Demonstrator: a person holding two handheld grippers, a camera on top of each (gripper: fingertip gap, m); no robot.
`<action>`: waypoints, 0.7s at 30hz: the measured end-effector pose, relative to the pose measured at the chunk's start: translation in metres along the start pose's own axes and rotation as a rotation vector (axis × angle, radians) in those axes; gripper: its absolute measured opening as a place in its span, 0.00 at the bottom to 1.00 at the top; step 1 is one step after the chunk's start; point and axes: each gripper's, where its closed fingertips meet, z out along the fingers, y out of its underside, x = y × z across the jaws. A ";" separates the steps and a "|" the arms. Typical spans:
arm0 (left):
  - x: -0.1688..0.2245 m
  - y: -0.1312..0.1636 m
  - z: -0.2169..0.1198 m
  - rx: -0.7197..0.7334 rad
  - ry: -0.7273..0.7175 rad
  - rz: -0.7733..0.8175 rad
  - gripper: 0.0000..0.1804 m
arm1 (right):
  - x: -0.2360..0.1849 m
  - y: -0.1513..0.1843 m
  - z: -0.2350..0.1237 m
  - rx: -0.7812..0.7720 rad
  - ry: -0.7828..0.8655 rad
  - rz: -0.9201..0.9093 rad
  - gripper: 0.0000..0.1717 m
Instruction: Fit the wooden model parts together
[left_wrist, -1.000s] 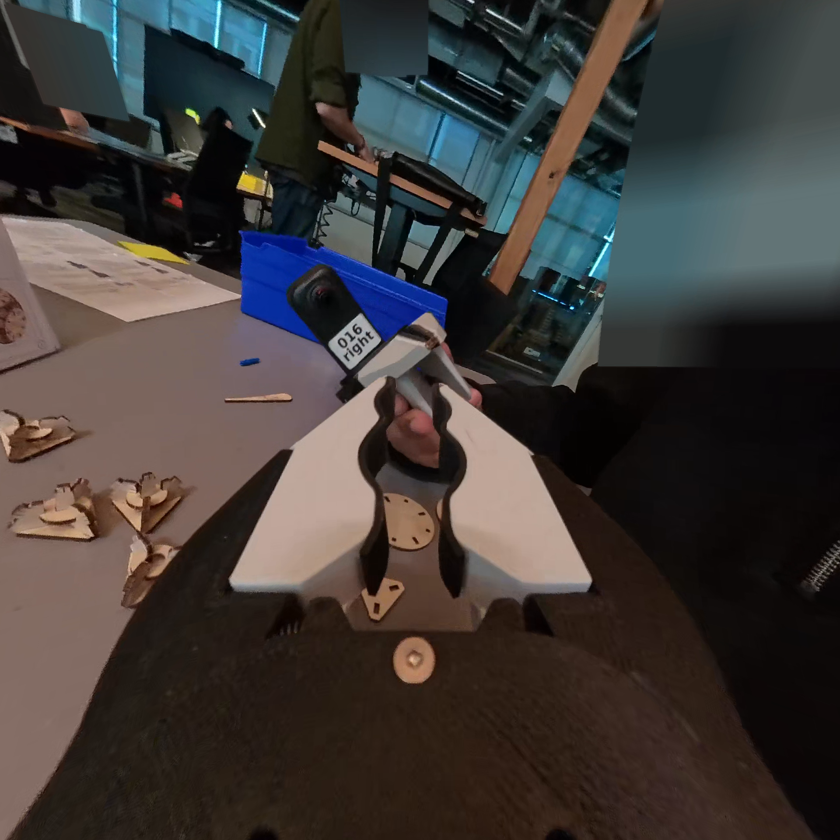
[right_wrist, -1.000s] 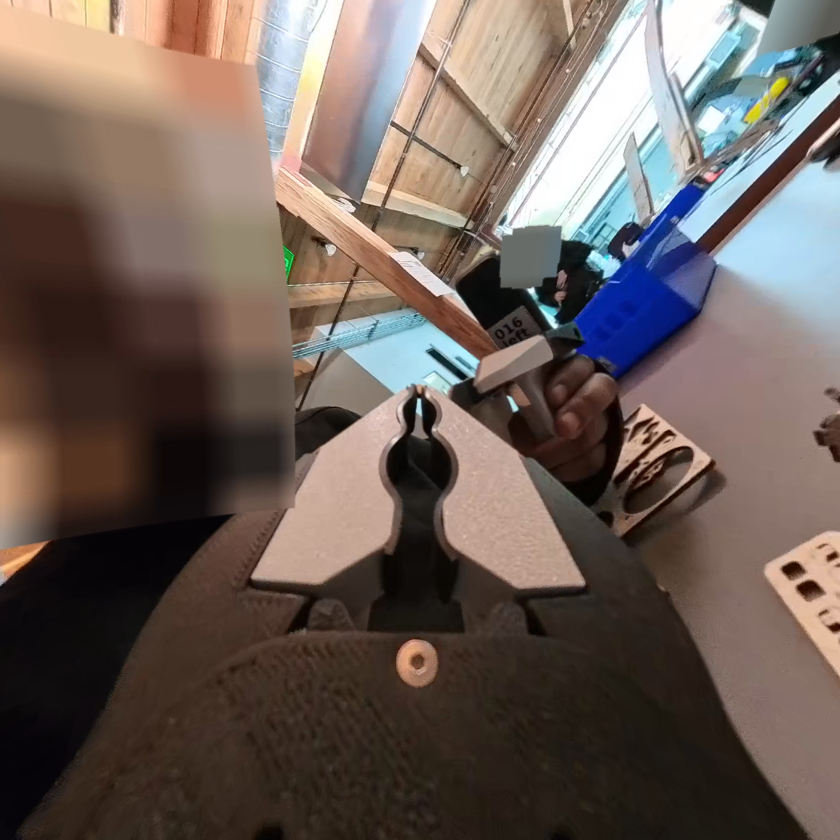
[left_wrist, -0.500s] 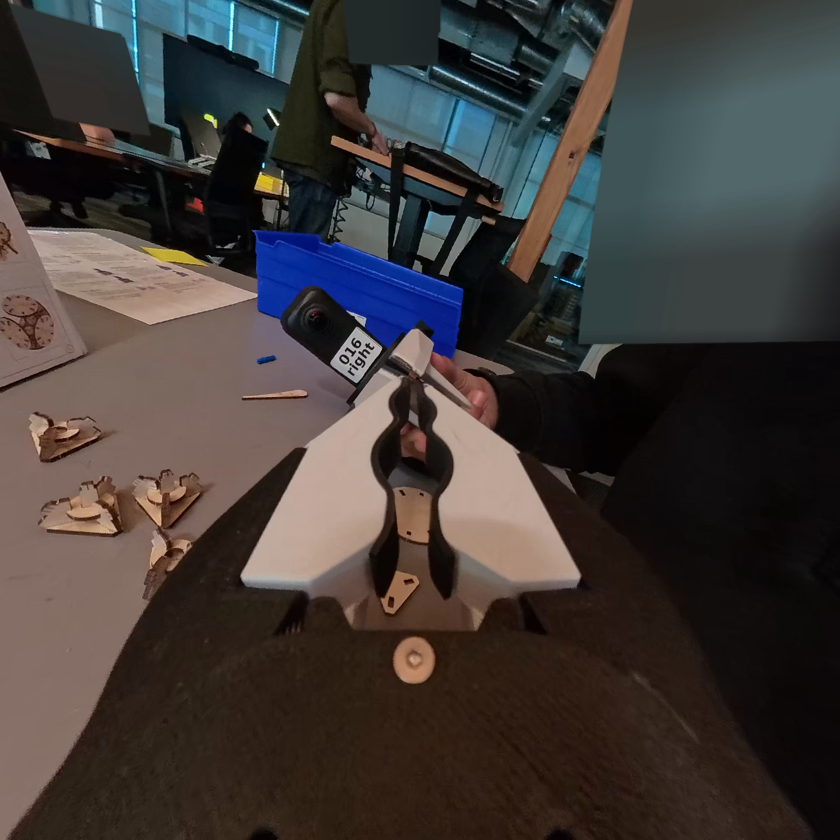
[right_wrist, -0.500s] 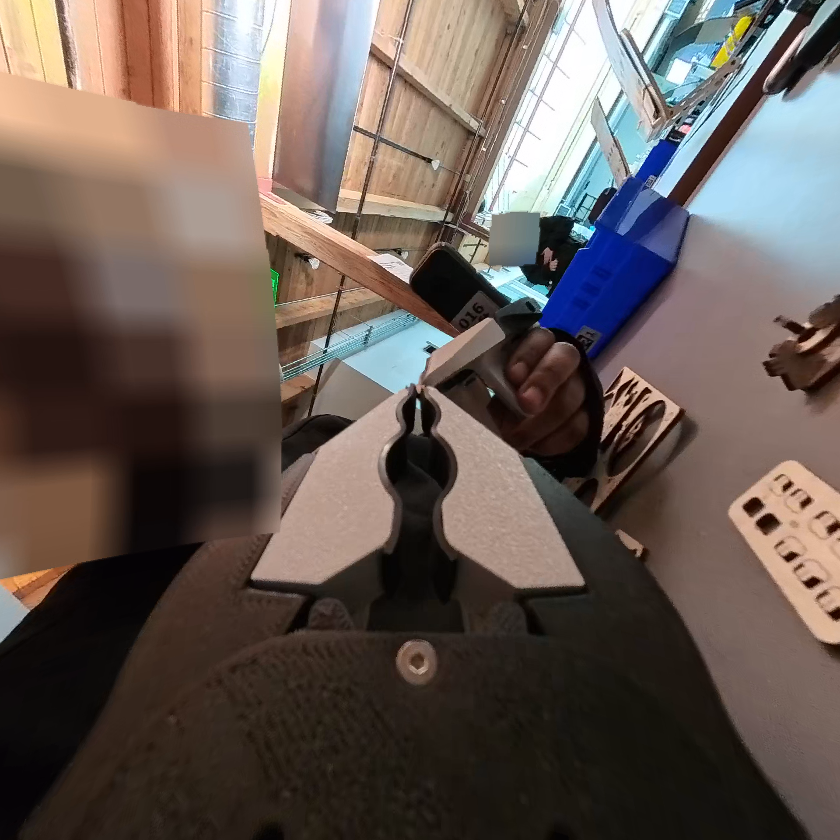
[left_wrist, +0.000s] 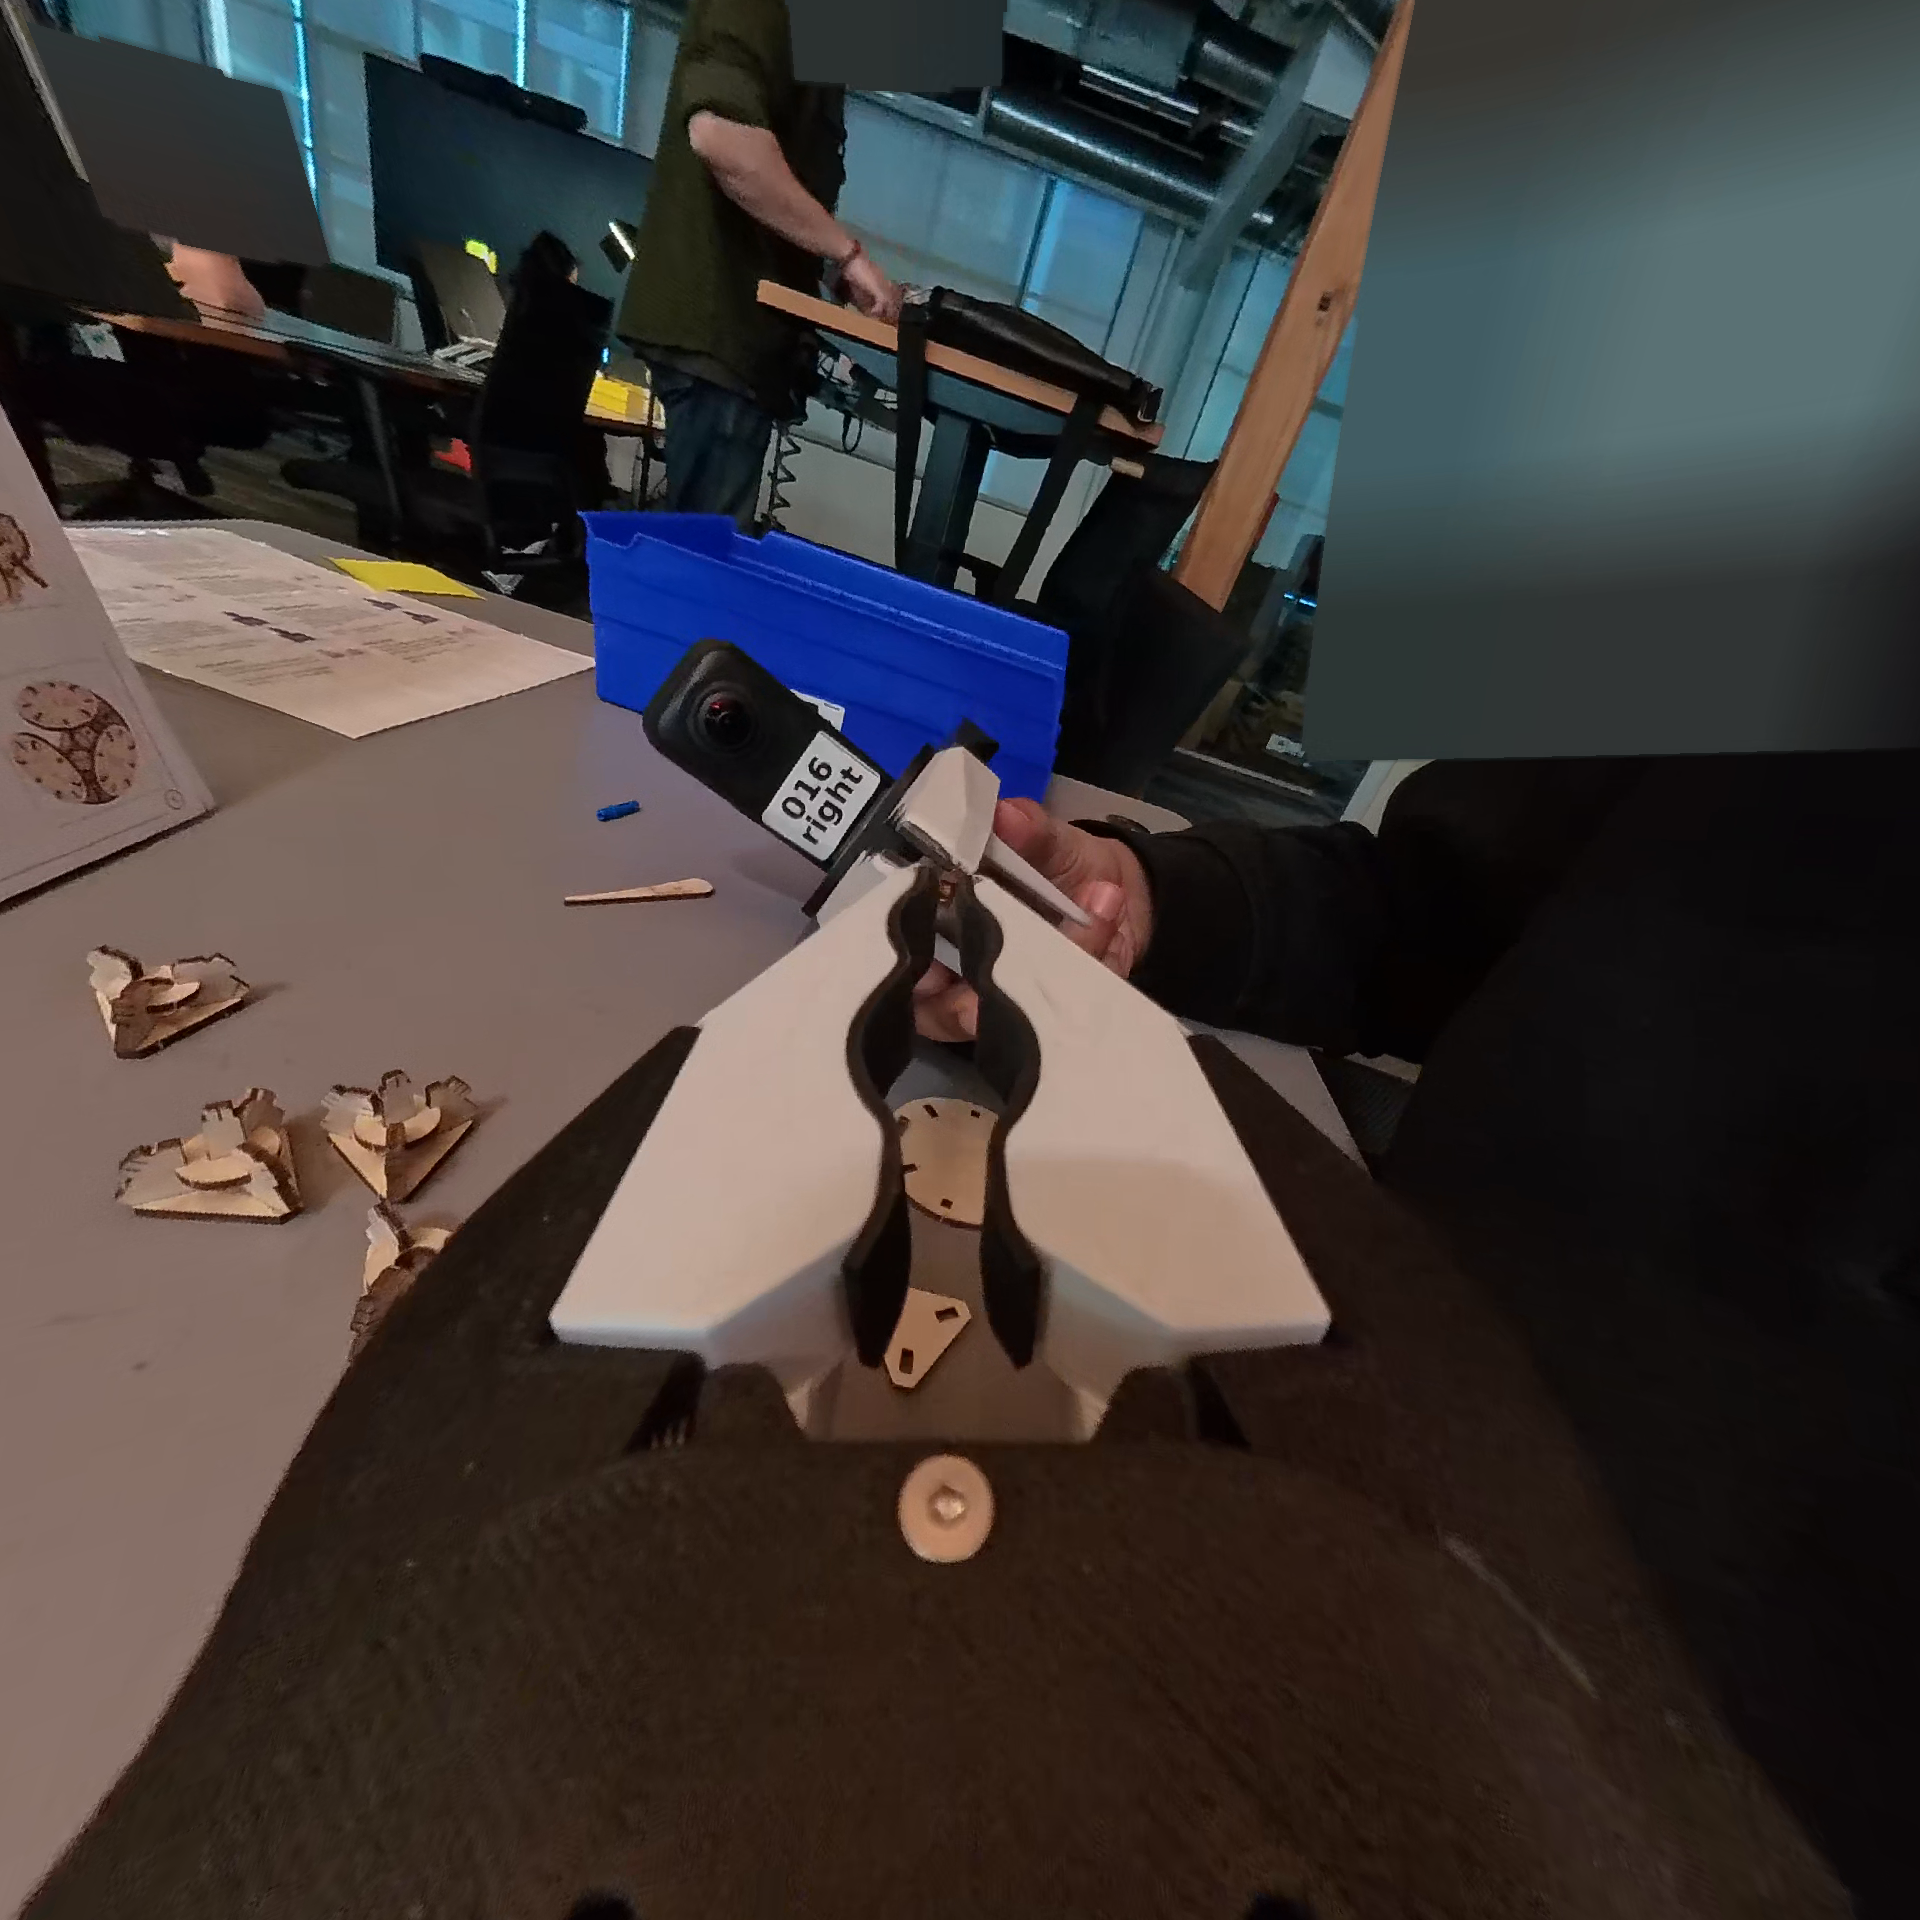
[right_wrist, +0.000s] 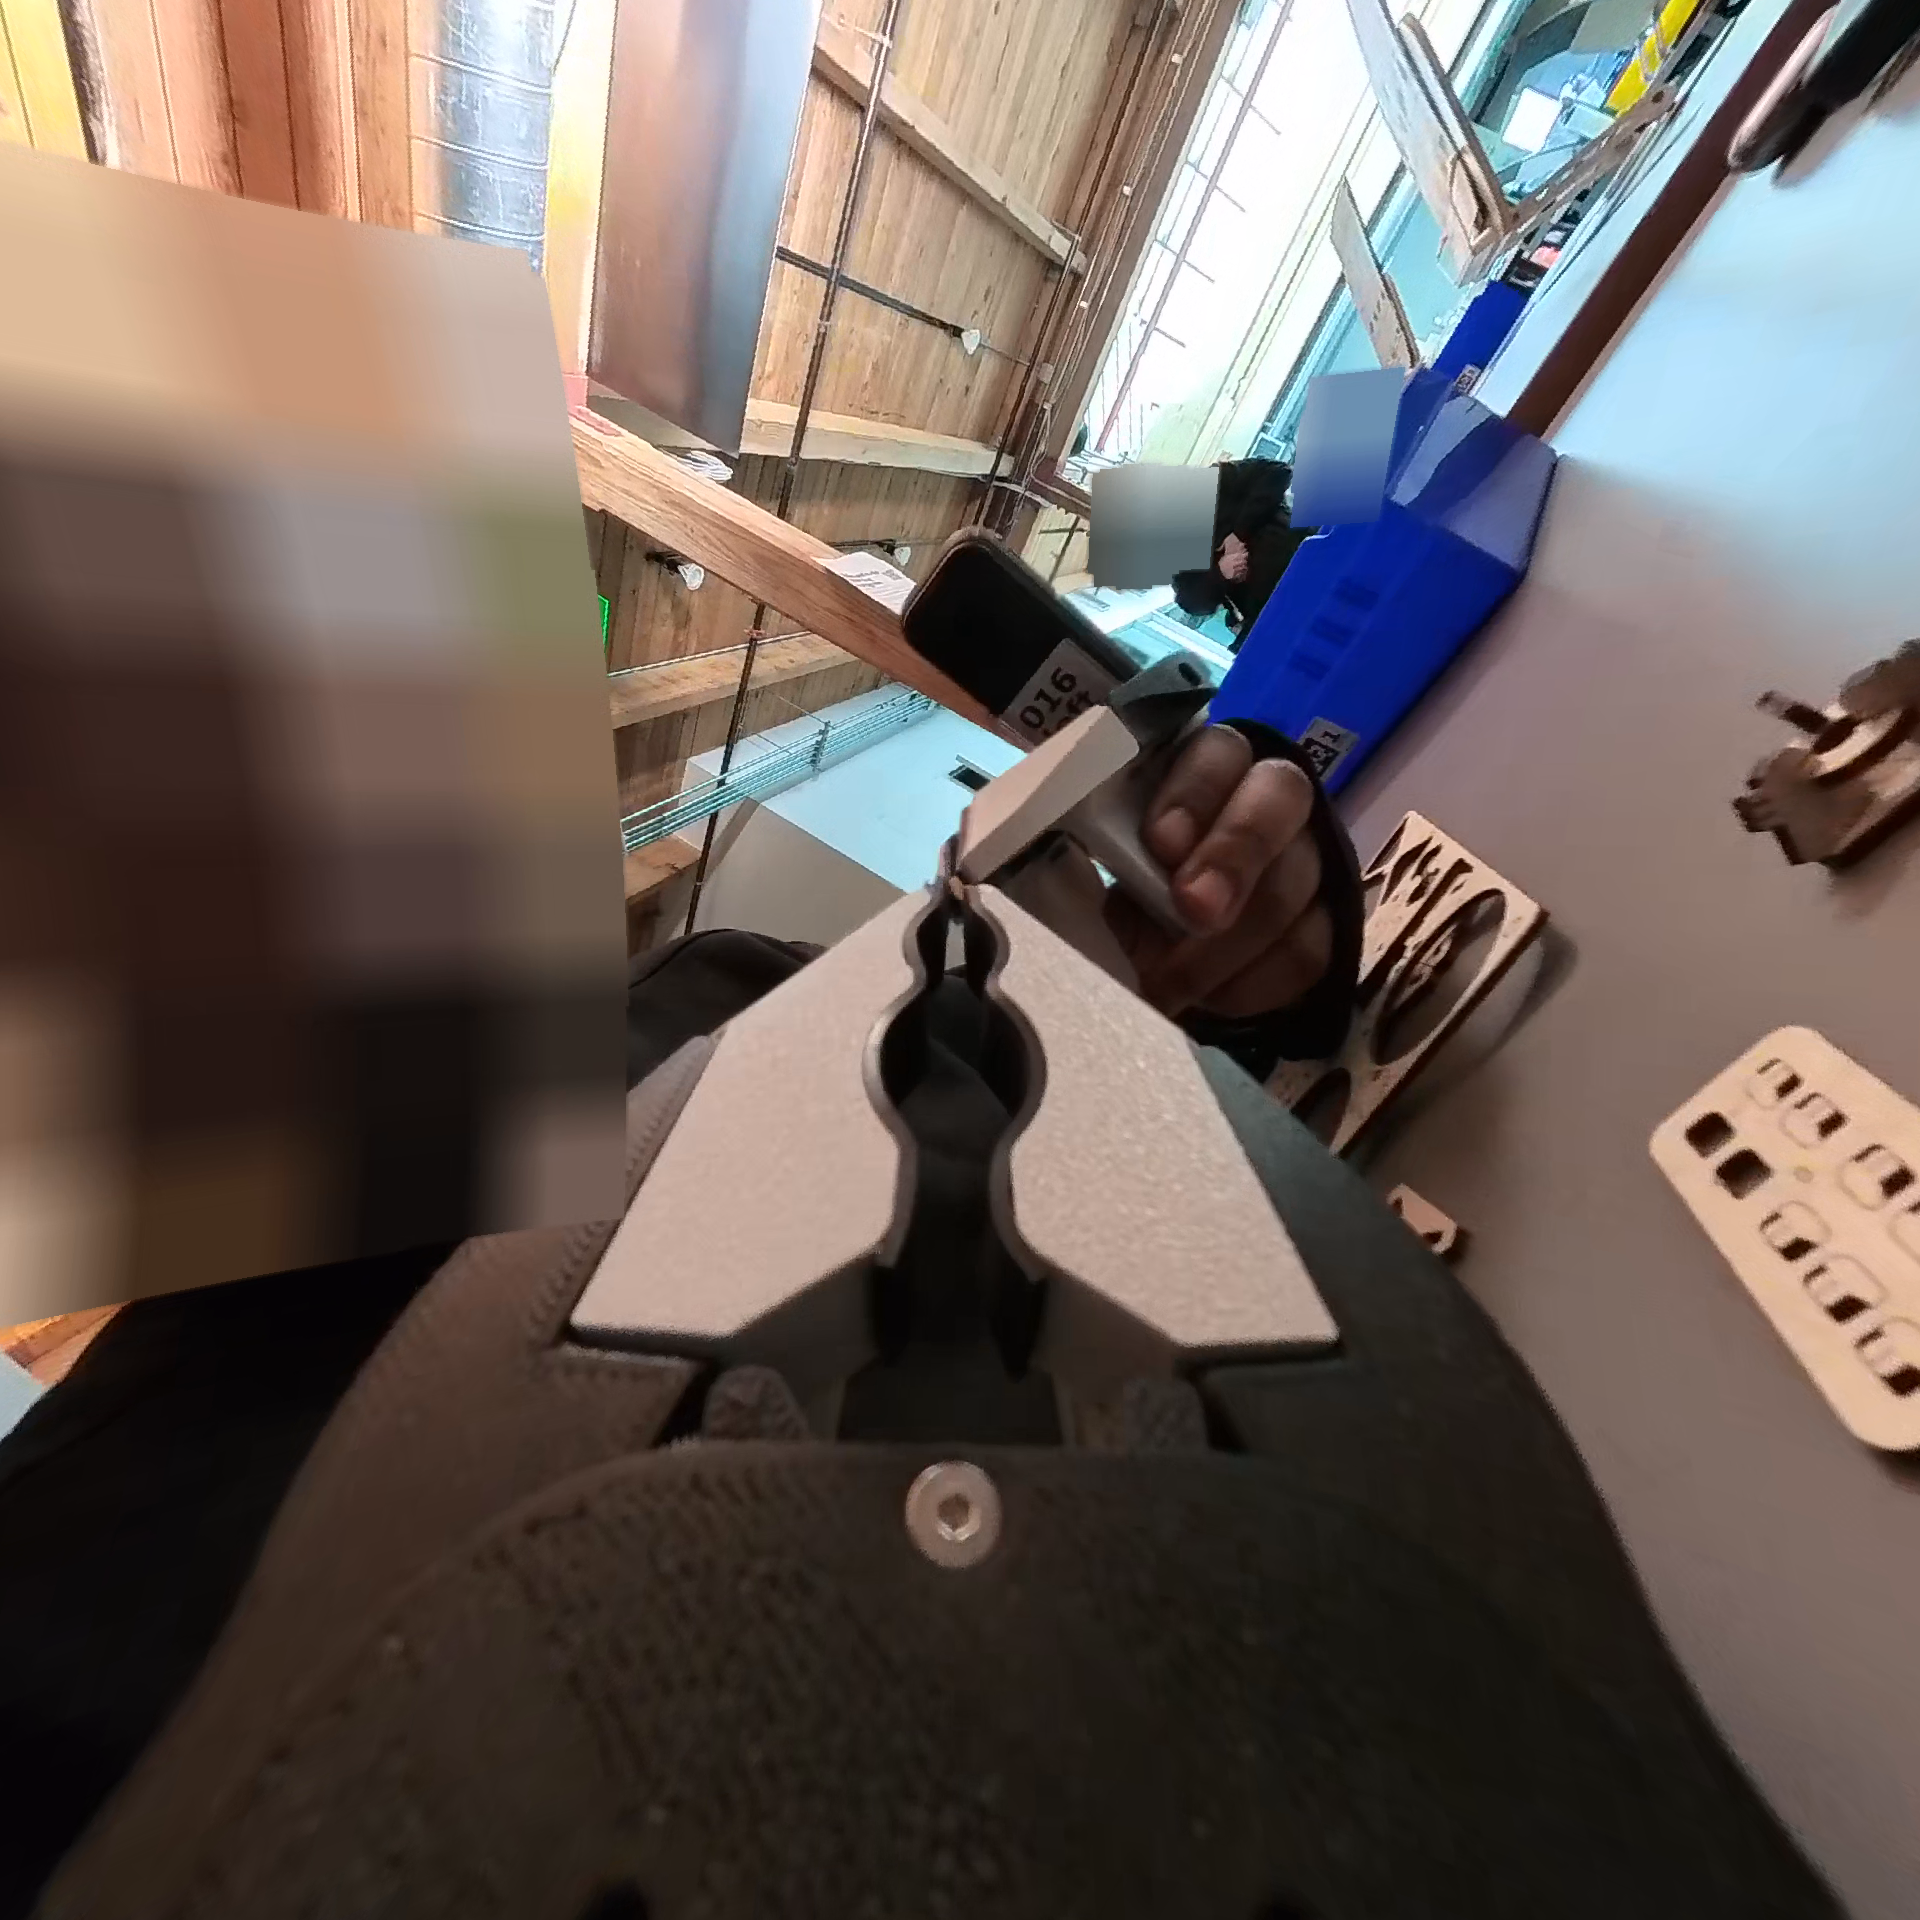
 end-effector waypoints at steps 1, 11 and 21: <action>0.000 0.000 0.000 0.001 0.004 -0.013 0.00 | 0.000 -0.001 -0.001 0.004 0.006 -0.024 0.00; -0.006 0.009 -0.002 -0.055 0.172 -0.528 0.00 | 0.000 -0.011 -0.012 -0.105 0.344 -0.749 0.12; 0.009 0.017 0.002 -0.103 0.306 -0.715 0.01 | 0.002 0.017 -0.005 -0.309 0.540 -1.552 0.06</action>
